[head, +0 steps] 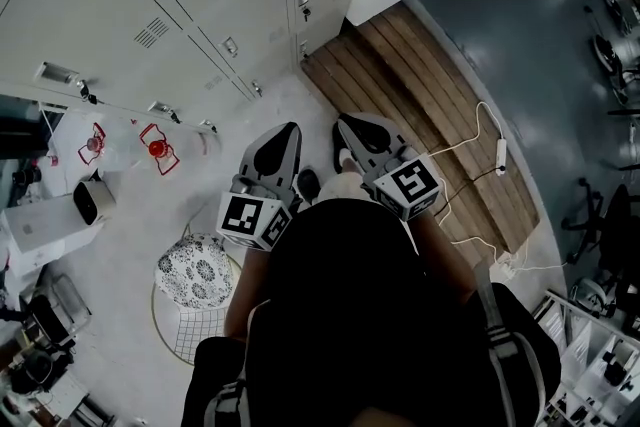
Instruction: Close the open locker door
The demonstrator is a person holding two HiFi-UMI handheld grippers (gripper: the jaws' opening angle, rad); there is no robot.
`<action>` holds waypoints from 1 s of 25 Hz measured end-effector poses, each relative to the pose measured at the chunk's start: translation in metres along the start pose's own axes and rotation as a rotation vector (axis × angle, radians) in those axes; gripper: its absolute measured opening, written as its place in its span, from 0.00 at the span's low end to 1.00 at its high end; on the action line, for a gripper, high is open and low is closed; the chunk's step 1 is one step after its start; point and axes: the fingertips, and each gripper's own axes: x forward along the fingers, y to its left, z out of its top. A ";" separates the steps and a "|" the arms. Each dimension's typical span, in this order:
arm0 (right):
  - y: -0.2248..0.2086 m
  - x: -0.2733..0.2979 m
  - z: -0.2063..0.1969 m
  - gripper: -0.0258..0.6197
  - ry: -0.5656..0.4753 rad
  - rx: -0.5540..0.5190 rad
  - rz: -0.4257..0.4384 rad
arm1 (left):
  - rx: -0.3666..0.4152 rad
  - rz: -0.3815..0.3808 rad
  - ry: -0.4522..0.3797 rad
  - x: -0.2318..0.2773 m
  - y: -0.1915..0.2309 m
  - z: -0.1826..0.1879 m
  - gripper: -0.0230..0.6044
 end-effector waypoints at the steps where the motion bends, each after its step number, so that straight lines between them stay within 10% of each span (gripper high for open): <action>1: 0.000 -0.003 0.000 0.04 -0.005 0.006 -0.004 | 0.002 -0.002 -0.001 -0.001 -0.001 0.001 0.07; 25: 0.000 0.002 0.019 0.04 -0.042 0.010 -0.011 | 0.014 0.020 -0.012 -0.003 0.005 0.007 0.07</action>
